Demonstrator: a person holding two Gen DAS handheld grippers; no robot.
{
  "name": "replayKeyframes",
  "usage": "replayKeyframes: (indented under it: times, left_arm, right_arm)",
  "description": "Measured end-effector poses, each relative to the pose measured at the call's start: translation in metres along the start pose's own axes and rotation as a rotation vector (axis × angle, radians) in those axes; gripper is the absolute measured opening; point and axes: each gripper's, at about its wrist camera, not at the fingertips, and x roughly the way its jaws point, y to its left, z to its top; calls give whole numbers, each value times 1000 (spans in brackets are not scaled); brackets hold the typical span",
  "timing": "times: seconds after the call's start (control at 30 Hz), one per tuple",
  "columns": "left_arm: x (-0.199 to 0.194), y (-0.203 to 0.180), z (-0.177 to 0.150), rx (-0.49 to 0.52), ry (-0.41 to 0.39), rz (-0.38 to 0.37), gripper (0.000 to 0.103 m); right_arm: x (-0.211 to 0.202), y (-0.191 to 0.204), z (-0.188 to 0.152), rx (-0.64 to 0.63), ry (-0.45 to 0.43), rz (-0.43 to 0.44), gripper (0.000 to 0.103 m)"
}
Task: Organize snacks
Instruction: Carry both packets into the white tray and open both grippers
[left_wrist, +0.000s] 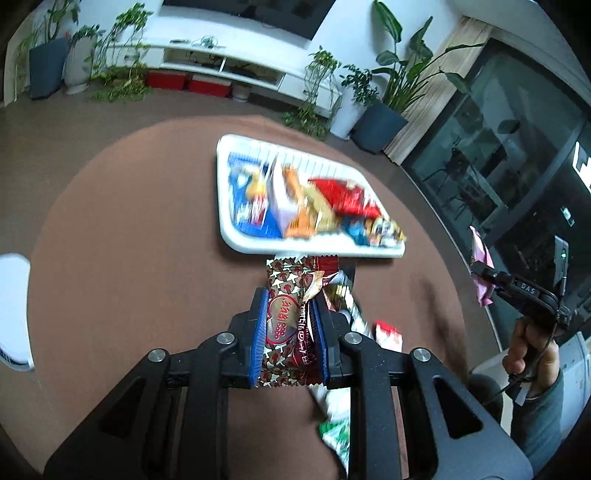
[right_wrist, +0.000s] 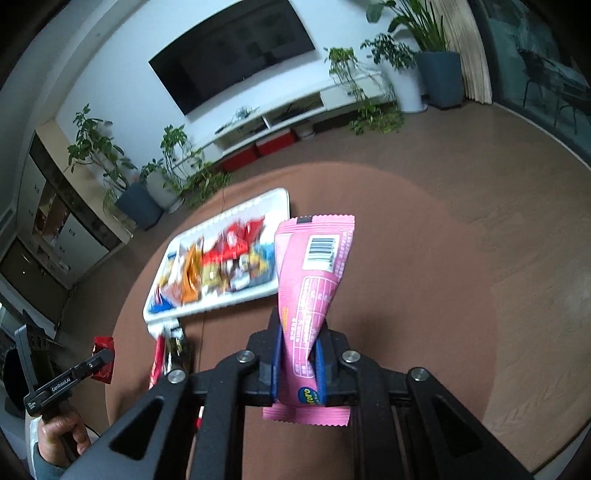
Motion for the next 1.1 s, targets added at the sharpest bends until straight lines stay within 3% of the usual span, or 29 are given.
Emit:
replayKeyframes:
  times: [0.3,0.53,0.77,1.1]
  left_arm:
    - [9,-28,89,69,-53,-17,20]
    - [59,-38,124,93,-12,2,21]
    - [114,-32,128,84,32,22,21]
    - [165,-17,120,65,74,45,21]
  right_arm:
    - [14,96,62,-195,-49,114,16]
    - [84,159,84,-289,59,158,16]
    - [163,162,79,-298,196,96,16]
    - [213,145,65,-298,276,46,16]
